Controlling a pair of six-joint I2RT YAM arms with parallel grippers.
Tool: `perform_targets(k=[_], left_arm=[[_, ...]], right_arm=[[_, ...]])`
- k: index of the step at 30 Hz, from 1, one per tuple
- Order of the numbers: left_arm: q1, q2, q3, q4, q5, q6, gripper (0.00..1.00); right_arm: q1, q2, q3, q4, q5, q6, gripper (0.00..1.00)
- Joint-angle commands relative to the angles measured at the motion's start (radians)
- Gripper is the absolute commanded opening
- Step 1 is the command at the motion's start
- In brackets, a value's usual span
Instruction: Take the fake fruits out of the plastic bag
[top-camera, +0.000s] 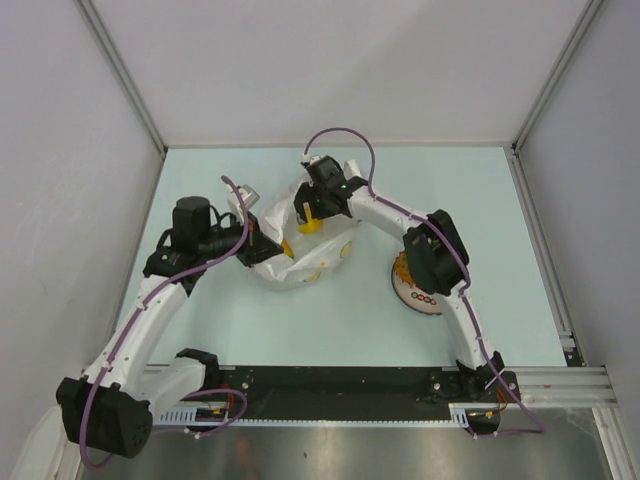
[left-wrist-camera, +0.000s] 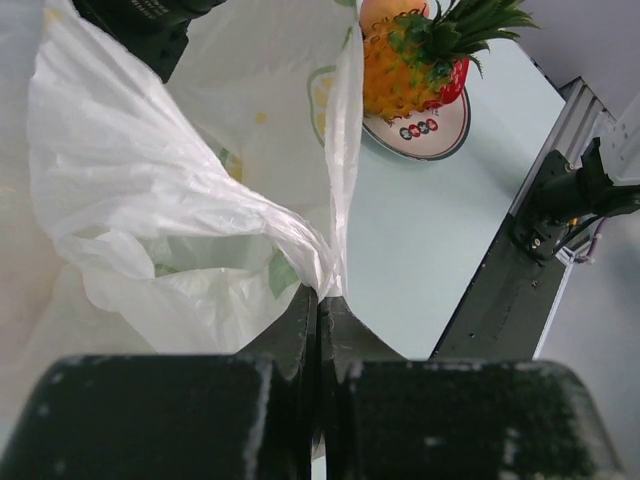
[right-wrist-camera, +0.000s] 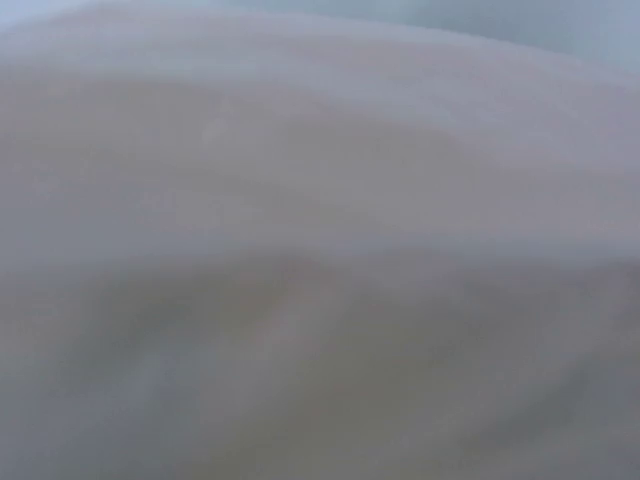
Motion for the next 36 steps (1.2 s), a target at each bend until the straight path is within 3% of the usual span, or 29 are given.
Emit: perform_targets(k=[1, 8, 13, 15, 19, 24, 27, 36], left_arm=[[-0.007, -0.003, 0.032, 0.0, 0.004, -0.007, 0.0], [-0.006, 0.026, 0.052, -0.009, 0.001, 0.003, 0.0], [-0.006, 0.02, 0.038, 0.005, -0.005, -0.005, 0.0], [-0.006, 0.017, 0.027, 0.022, -0.002, -0.017, 0.0], [-0.006, 0.015, 0.016, 0.037, -0.002, -0.027, 0.01], [-0.006, 0.009, 0.013, 0.04, -0.006, -0.022, 0.0], [-0.004, -0.003, 0.007, 0.043, -0.014, -0.022, 0.0], [0.0, -0.029, -0.03, 0.088, -0.039, -0.049, 0.0]], right_arm=[[0.004, 0.05, 0.113, -0.027, 0.114, 0.046, 1.0], [0.028, 0.172, 0.242, -0.007, 0.158, -0.029, 0.97], [0.05, 0.143, 0.219, 0.007, 0.215, -0.122, 0.96], [0.057, 0.12, 0.188, 0.022, 0.244, -0.144, 0.9], [0.079, 0.123, 0.187, 0.036, 0.251, -0.187, 0.69], [0.09, 0.147, 0.216, 0.034, 0.258, -0.205, 0.7], [0.09, 0.146, 0.193, 0.03, 0.243, -0.228, 0.74], [0.019, -0.076, 0.083, -0.015, -0.054, -0.277, 0.6]])
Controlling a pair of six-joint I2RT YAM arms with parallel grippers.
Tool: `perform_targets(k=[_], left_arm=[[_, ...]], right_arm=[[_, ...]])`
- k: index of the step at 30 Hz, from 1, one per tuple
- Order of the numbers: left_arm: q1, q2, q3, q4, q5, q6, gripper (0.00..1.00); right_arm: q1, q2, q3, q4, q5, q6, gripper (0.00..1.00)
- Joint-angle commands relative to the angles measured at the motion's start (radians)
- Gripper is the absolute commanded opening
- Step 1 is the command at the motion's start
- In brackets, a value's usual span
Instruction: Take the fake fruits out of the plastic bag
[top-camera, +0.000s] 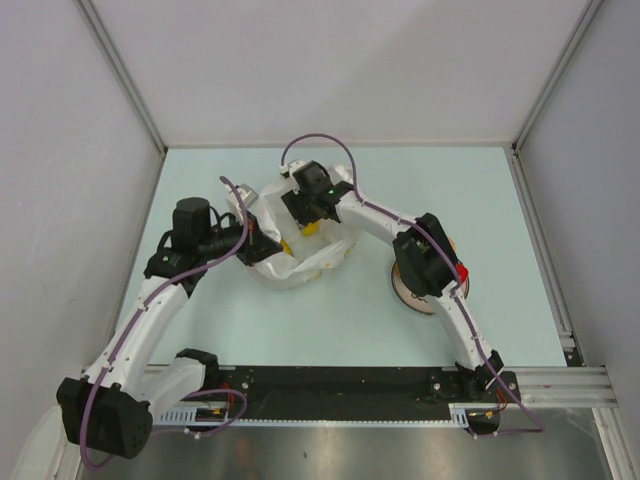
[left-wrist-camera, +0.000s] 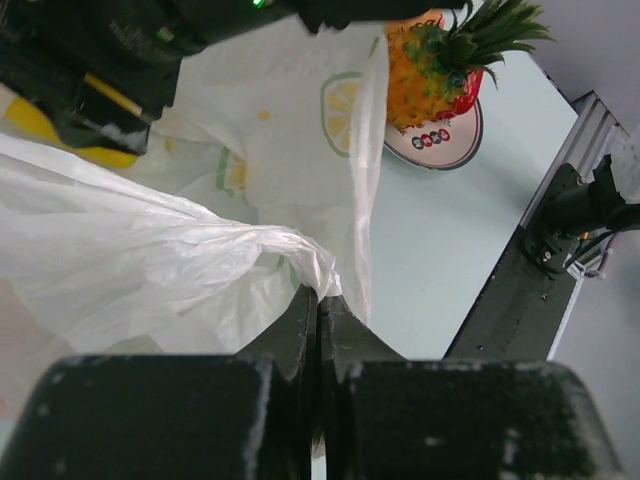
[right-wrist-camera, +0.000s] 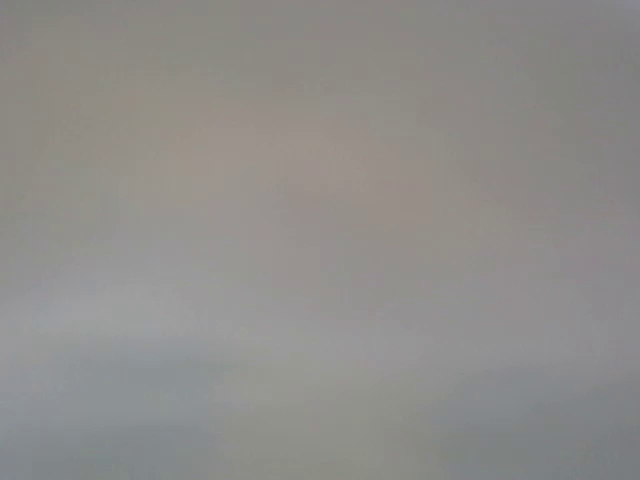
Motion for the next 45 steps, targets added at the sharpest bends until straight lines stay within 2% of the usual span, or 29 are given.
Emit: perform_targets(k=[1, 5, 8, 10, 13, 16, 17, 18, 22, 25, 26, 29, 34, 36, 38, 41, 45], left_arm=[[0.0, -0.033, -0.021, 0.061, -0.013, -0.032, 0.0], [0.002, -0.033, -0.035, 0.076, -0.024, -0.031, 0.0], [0.0, -0.026, -0.036, 0.087, -0.027, -0.034, 0.0], [0.0, -0.022, -0.03, 0.102, -0.029, -0.04, 0.01], [0.002, -0.011, -0.018, 0.107, -0.03, -0.037, 0.0], [0.002, -0.002, -0.01, 0.116, -0.032, -0.044, 0.0], [0.0, -0.005, -0.01, 0.116, -0.03, -0.044, 0.0], [0.002, -0.008, -0.009, 0.118, -0.032, -0.044, 0.0], [0.002, -0.017, -0.018, 0.104, -0.035, -0.029, 0.0], [0.002, -0.02, -0.019, 0.08, -0.036, -0.012, 0.0], [0.0, -0.022, -0.018, 0.07, -0.036, -0.009, 0.0], [0.0, -0.036, -0.032, 0.044, -0.026, -0.02, 0.01], [0.0, -0.077, -0.102, 0.061, -0.026, -0.078, 0.0], [0.0, -0.079, -0.111, 0.063, -0.029, -0.078, 0.0], [0.0, -0.072, -0.108, 0.069, -0.029, -0.08, 0.0], [-0.001, -0.068, -0.098, 0.07, -0.03, -0.078, 0.0], [0.0, -0.075, -0.096, 0.06, -0.038, -0.066, 0.0]], right_arm=[[-0.047, -0.205, -0.067, -0.032, -0.222, -0.03, 0.57], [-0.061, -0.343, -0.185, -0.036, -0.372, -0.034, 0.57], [-0.068, -0.415, -0.29, -0.014, -0.528, -0.047, 0.59], [-0.088, -0.435, -0.325, -0.02, -0.685, -0.034, 0.62], [-0.09, -0.463, -0.39, -0.016, -0.757, -0.043, 0.63], [-0.058, -0.469, -0.457, -0.034, -0.716, -0.128, 0.64], [-0.041, -0.466, -0.483, -0.046, -0.687, -0.205, 0.63], [-0.026, -0.464, -0.505, -0.052, -0.608, -0.237, 0.63], [0.018, -0.447, -0.569, 0.006, -0.48, -0.275, 0.63], [0.021, -0.447, -0.577, 0.052, -0.391, -0.257, 0.79], [0.019, -0.456, -0.575, 0.059, -0.379, -0.26, 0.88], [0.025, -0.535, -0.572, 0.02, -0.345, -0.298, 1.0], [0.071, -0.692, -0.641, -0.002, -0.345, -0.318, 1.0], [0.091, -0.697, -0.652, 0.01, -0.368, -0.321, 0.95], [0.097, -0.665, -0.65, 0.036, -0.375, -0.3, 0.91], [0.097, -0.592, -0.626, 0.085, -0.369, -0.219, 0.89], [0.096, -0.488, -0.574, 0.084, -0.273, -0.082, 0.96]])
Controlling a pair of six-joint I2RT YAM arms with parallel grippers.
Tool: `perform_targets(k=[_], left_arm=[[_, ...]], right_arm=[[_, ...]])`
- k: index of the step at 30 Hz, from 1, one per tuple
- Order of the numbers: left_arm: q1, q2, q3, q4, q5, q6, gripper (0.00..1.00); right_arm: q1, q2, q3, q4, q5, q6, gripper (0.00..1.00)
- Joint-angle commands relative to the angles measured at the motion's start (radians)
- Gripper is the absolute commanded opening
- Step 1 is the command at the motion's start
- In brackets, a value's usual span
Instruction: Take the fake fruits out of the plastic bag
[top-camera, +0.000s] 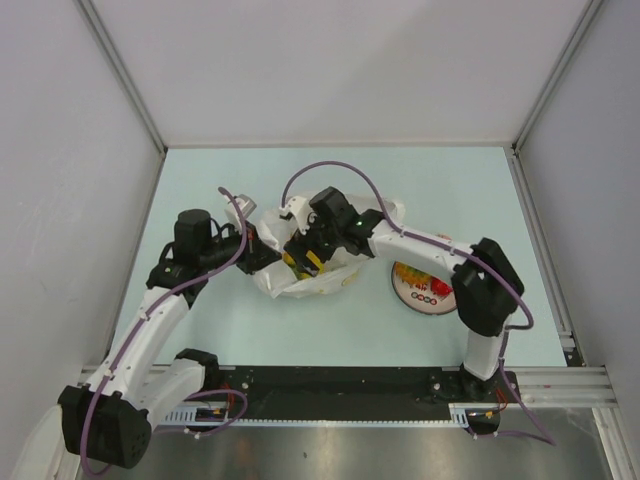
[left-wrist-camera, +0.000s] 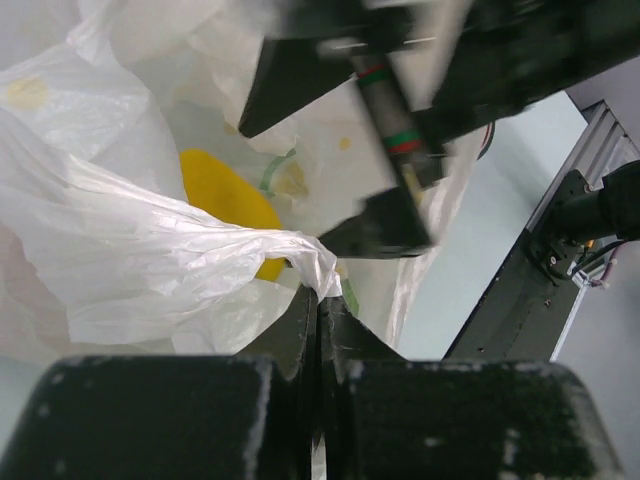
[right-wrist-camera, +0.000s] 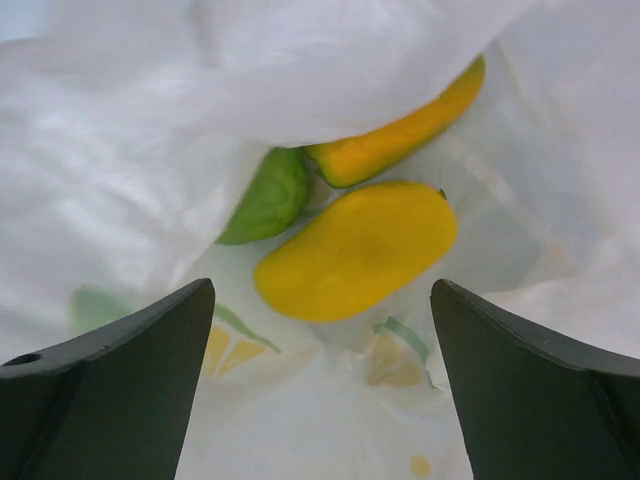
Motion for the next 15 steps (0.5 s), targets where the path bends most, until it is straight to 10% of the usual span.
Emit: perform_targets(k=[1, 10, 15], left_arm=[[0.0, -0.021, 0.011, 0.002, -0.003, -0.003, 0.0], [0.001, -0.044, -0.004, 0.006, -0.013, 0.003, 0.0], [0.003, -0.03, 0.0, 0.02, -0.009, -0.003, 0.0]], right_arm=[[-0.011, 0.126, 0.059, 0.016, 0.115, 0.16, 0.97], [-0.018, 0.209, 0.07, -0.041, 0.229, 0.31, 0.98], [-0.009, 0.225, 0.116, 0.018, 0.207, 0.238, 0.76]])
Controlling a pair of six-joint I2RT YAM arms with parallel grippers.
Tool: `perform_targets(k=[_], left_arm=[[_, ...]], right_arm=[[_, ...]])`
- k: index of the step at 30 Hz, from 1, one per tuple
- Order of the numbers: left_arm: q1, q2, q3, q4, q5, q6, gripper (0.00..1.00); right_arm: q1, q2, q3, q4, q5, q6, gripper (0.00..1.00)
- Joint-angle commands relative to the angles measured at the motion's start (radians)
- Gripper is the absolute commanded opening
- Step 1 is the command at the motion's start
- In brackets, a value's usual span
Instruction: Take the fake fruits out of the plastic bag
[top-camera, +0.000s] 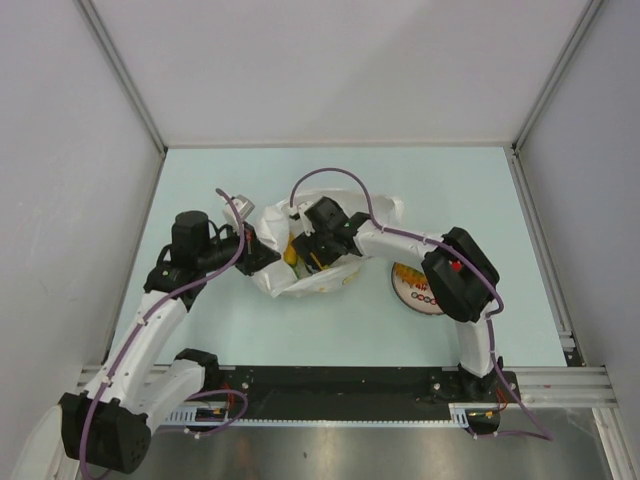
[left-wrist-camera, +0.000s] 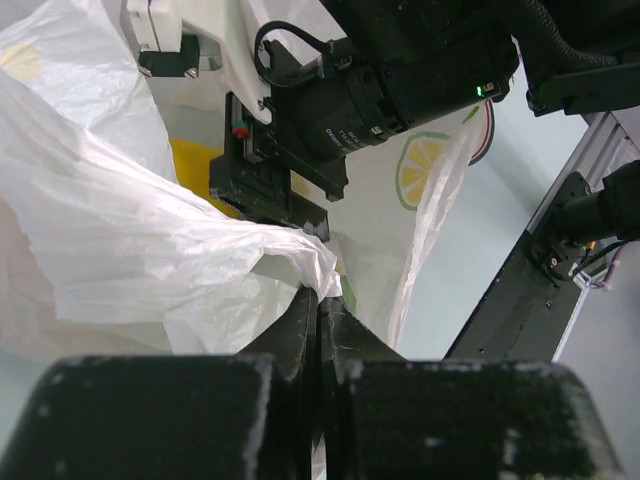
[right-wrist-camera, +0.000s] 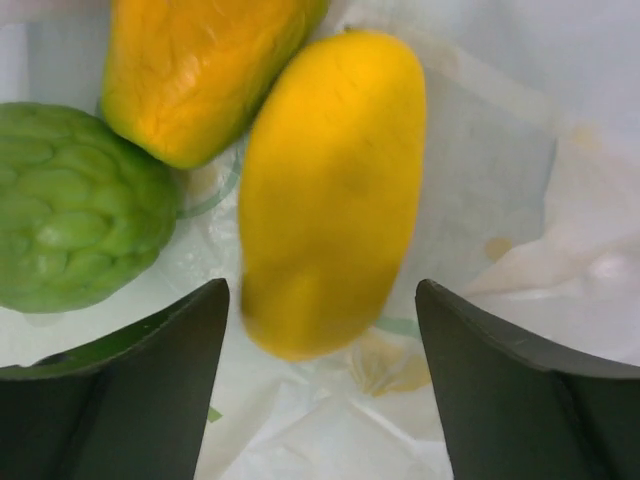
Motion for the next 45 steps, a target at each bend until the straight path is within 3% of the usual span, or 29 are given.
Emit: perform_targets(k=[1, 3, 4, 7, 11, 12, 16, 21, 29, 34, 45], left_arm=[[0.003, 0.003, 0.003, 0.032, -0.002, -0.005, 0.0], [0.004, 0.003, 0.003, 0.032, 0.0, -0.005, 0.0], [0.003, 0.005, 0.003, 0.035, 0.001, -0.005, 0.0], [0.004, 0.008, 0.003, 0.05, 0.004, -0.006, 0.0], [0.004, 0.017, 0.001, 0.069, 0.004, -0.014, 0.0], [0.003, 0.022, 0.001, 0.07, 0.006, -0.014, 0.0], [0.003, 0.026, 0.004, 0.066, 0.001, -0.009, 0.0], [0.003, 0.033, 0.007, 0.066, -0.002, -0.005, 0.0], [0.004, 0.034, 0.019, 0.05, -0.011, 0.008, 0.0], [0.006, 0.029, 0.018, 0.035, -0.009, 0.015, 0.0], [0.006, 0.033, 0.022, 0.033, -0.008, 0.014, 0.0]], right_arm=[[0.006, 0.018, 0.098, 0.046, -0.008, -0.054, 0.73], [0.0, -0.006, 0.129, 0.034, -0.028, -0.094, 0.66], [-0.005, -0.017, 0.132, 0.029, -0.057, -0.138, 0.55], [-0.027, -0.065, 0.133, -0.003, -0.124, -0.185, 0.36], [-0.046, -0.111, 0.098, -0.023, -0.181, -0.251, 0.26], [-0.048, -0.118, 0.081, -0.018, -0.197, -0.258, 0.28], [-0.035, -0.082, 0.081, 0.017, -0.188, -0.297, 0.65], [-0.046, 0.027, 0.135, 0.048, -0.097, -0.236, 0.78], [-0.069, 0.147, 0.247, 0.042, -0.106, -0.16, 0.8], [-0.081, 0.145, 0.267, 0.025, -0.16, -0.081, 0.87], [-0.169, 0.171, 0.3, 0.029, -0.229, 0.136, 0.89]])
